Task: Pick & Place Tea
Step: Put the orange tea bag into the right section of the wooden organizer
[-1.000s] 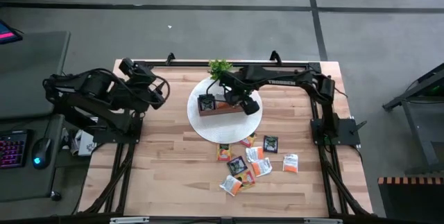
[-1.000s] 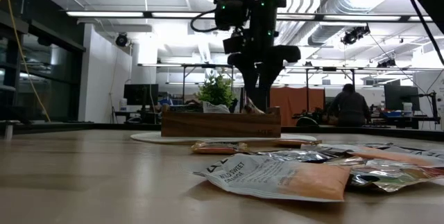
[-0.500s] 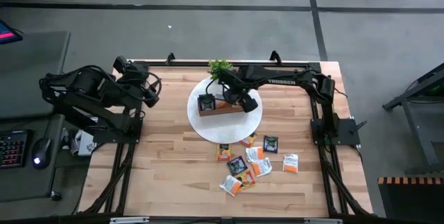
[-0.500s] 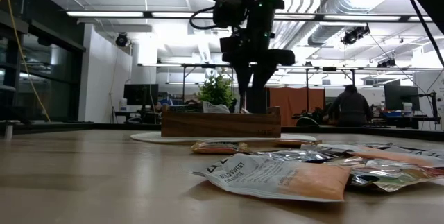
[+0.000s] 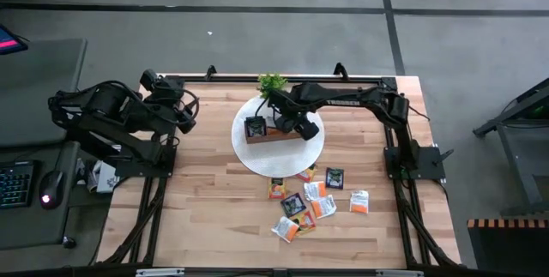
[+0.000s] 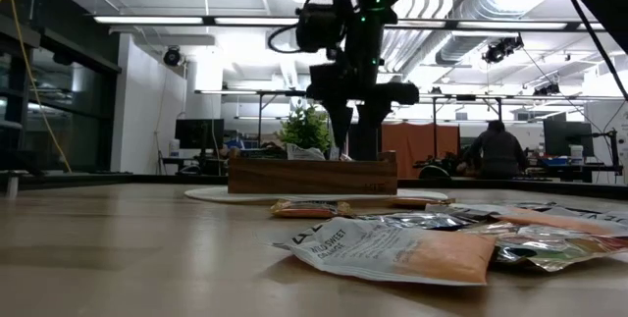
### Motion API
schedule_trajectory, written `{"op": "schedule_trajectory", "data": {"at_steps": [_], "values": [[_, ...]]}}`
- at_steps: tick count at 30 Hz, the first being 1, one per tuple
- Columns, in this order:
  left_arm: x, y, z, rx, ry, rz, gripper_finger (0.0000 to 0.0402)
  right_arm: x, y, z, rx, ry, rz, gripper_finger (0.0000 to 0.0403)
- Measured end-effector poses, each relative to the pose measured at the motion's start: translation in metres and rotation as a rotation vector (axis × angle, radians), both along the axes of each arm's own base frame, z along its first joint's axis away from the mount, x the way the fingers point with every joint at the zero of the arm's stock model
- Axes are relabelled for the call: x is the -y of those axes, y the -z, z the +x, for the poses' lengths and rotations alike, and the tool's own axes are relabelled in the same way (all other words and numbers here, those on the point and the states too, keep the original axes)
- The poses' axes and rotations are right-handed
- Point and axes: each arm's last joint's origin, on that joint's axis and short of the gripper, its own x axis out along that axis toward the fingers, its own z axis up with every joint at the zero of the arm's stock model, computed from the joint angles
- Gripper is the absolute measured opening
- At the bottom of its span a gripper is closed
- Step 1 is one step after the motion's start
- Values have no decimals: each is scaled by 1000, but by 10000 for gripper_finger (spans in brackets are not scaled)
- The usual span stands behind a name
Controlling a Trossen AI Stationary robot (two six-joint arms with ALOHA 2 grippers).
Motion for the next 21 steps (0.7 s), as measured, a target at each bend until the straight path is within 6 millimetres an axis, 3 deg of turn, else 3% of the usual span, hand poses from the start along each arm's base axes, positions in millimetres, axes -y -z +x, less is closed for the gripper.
{"op": "schedule_trajectory", "data": {"at_steps": [13,21], "values": [[0,1,-1,-18,3,6,296,2,8,4,2,-28,4,202],[0,1,-2,-29,9,-4,296,3,8,4,4,-27,15,153]]}}
